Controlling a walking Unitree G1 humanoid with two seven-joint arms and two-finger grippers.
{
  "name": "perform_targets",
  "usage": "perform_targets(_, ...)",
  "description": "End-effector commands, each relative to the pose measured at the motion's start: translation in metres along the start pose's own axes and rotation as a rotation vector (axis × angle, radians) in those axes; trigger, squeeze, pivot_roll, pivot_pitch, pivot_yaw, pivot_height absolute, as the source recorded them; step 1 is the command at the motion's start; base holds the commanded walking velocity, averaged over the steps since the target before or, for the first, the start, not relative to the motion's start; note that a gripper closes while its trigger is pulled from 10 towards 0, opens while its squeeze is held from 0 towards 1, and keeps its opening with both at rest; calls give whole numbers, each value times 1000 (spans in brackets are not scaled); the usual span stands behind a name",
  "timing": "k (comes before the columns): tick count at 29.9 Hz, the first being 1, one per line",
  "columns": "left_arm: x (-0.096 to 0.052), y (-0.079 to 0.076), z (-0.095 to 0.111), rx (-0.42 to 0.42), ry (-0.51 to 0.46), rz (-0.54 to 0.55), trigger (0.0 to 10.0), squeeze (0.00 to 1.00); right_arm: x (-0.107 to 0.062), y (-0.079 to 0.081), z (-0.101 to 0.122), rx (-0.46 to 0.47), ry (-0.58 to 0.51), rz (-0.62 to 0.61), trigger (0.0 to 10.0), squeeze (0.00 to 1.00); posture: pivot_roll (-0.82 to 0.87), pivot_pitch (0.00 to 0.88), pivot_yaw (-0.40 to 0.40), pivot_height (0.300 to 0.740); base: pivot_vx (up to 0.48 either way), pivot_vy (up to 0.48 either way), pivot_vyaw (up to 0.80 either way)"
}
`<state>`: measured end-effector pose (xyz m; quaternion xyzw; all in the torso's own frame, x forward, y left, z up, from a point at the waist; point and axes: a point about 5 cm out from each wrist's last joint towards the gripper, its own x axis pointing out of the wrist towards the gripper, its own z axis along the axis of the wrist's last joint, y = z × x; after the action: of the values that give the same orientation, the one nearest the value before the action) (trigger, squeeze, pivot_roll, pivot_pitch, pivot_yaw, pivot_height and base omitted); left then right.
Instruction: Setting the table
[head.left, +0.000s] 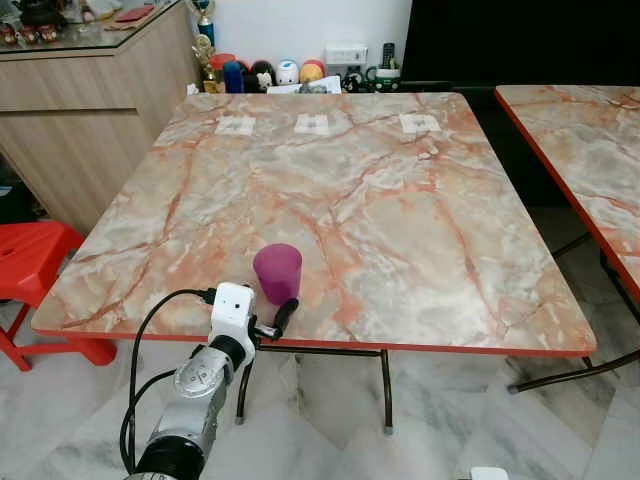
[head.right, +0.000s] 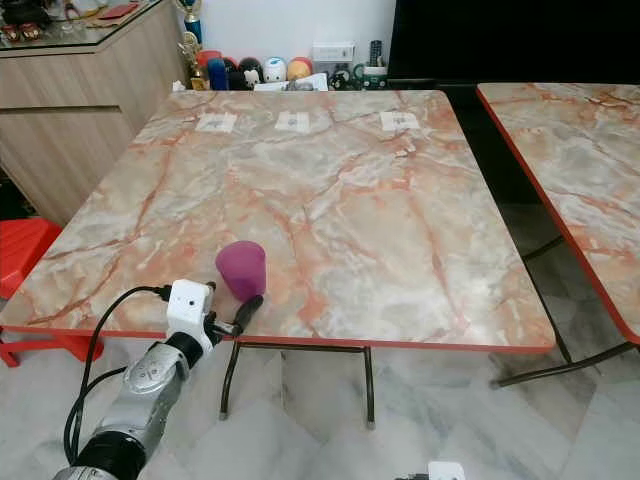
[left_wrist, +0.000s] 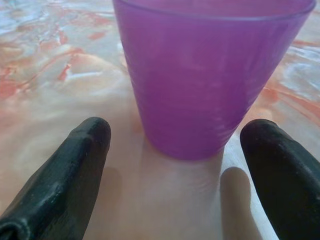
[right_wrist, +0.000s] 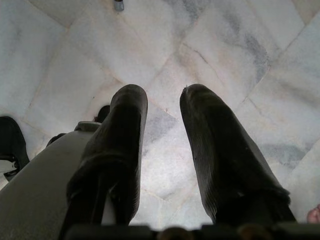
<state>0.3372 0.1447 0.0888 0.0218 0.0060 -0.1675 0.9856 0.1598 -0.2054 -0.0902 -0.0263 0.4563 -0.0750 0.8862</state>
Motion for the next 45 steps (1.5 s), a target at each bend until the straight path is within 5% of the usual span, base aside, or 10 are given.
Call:
perform_targets(1,2,0,0,7,-1,5,10000,0,-1,-1,-5,10,7,-9,10000,0,-14,97,13,740,0,0,0)
perform_targets(44,19,-7,5,-77,-51,176,10000,0,-3,-8,-9,-10,15,-25,10000,0,-57,130,3,740,0,0,0)
perform_targets(45,19,-8,5,-78,-52,175,7020,0,-3,-8,-9,-10,15,-25,10000,0,-57,130,3,740,0,0,0)
